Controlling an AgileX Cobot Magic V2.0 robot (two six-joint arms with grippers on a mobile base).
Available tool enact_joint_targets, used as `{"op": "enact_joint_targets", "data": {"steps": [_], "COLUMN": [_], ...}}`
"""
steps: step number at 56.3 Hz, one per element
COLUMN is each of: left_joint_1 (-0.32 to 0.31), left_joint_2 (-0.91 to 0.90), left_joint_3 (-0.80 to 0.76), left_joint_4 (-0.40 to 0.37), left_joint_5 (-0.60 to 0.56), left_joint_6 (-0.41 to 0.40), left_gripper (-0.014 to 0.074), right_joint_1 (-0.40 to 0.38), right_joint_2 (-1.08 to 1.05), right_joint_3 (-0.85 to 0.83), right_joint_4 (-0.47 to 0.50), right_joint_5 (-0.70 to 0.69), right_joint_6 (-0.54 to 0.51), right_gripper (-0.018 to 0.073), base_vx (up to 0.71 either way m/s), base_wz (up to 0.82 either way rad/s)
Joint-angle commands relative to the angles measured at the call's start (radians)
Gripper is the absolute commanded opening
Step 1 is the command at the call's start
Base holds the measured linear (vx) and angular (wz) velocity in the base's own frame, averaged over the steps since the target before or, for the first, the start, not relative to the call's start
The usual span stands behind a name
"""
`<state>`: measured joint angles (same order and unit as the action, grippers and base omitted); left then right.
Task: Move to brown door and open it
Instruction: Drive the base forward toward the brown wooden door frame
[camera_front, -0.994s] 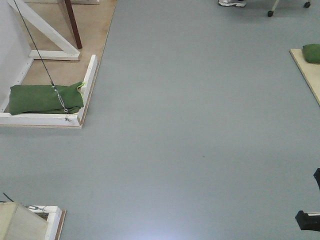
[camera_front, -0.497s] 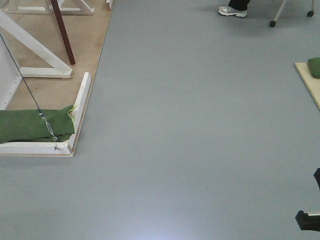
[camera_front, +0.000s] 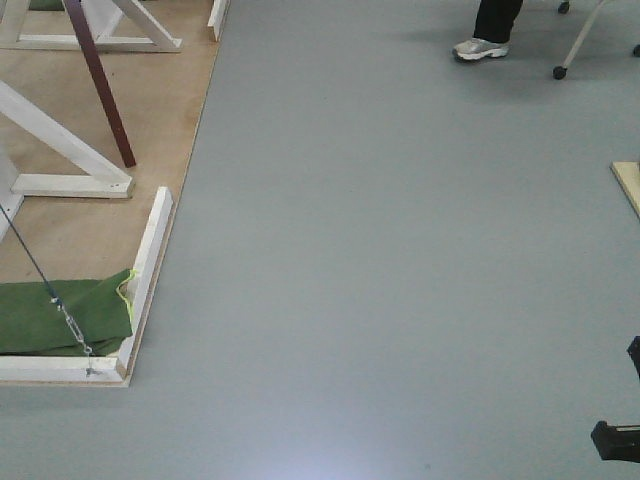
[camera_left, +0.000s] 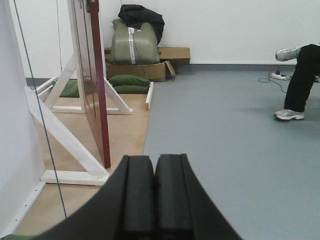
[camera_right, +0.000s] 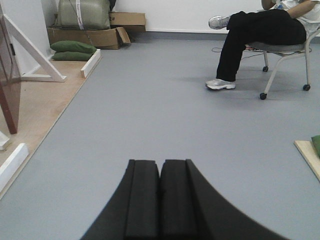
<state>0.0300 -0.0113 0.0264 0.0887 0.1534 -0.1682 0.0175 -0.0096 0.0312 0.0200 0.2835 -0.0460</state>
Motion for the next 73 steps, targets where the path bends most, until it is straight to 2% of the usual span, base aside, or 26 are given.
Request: {"op": "enact_joint_targets", "data": {"steps": [1, 73], "left_joint_1": [-0.008, -0.008], "left_joint_2": [-0.017, -0.016], "left_joint_3": [-0.018, -0.018], "left_joint_4": [-0.003, -0.003], "left_joint_5": [-0.078, -0.078], "left_joint_6": [-0.009, -0.009], "left_gripper": [-0.0003, -0.0003], "right_joint_1": [-0.002, -0.002], "right_joint_2": [-0.014, -0.016], "right_joint_3": [0.004, 0.004], "right_joint_4": [-0.007, -0.007], "right_joint_5": [-0.082, -0.082], "right_joint_6": [-0.006, -0.006], "right_gripper": [0.0, 0.0], "base_vx": [0.45, 0.44], "base_wz": [0.0, 0.0]}}
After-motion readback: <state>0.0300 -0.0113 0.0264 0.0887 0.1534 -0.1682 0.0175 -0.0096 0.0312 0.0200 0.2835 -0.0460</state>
